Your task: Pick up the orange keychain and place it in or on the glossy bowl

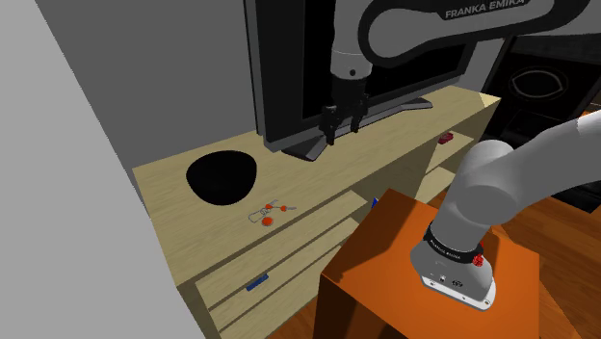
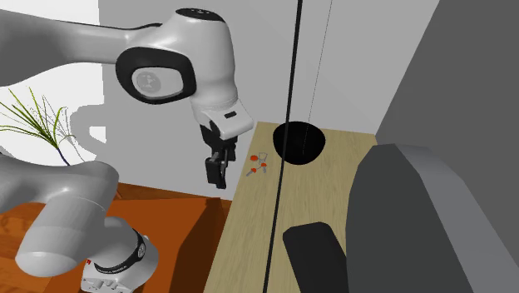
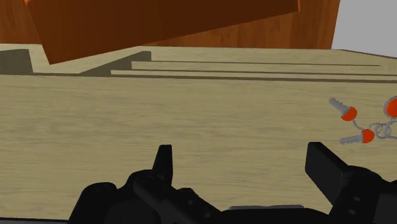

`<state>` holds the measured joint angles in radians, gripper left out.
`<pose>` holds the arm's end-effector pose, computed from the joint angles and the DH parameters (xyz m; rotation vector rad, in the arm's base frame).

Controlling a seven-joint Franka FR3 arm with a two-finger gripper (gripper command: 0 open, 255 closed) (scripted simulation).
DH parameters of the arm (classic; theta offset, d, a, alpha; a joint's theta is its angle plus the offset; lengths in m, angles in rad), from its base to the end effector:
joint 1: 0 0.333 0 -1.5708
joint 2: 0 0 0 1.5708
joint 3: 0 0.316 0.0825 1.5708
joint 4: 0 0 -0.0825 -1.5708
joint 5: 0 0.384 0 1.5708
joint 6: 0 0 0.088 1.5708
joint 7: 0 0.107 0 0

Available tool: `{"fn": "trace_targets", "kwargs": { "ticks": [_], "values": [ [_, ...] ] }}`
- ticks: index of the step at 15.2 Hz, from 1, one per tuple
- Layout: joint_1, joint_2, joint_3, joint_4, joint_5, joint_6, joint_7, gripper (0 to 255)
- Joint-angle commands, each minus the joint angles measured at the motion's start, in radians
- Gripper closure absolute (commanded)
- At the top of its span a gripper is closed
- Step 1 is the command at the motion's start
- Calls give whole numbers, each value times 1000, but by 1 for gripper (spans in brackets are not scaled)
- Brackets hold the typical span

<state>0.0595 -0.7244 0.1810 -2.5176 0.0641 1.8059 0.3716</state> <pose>0.3244 0.0915 0.5097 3.0740 -0.2935 0.0327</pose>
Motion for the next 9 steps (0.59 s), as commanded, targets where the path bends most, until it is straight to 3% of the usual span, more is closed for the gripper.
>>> {"fn": "trace_targets", "kwargs": {
  "ticks": [1, 9],
  "values": [
    [9, 30, 43, -10, 31, 40, 66, 0],
    [26, 225, 219, 15, 112, 217, 320, 0]
  ]
}}
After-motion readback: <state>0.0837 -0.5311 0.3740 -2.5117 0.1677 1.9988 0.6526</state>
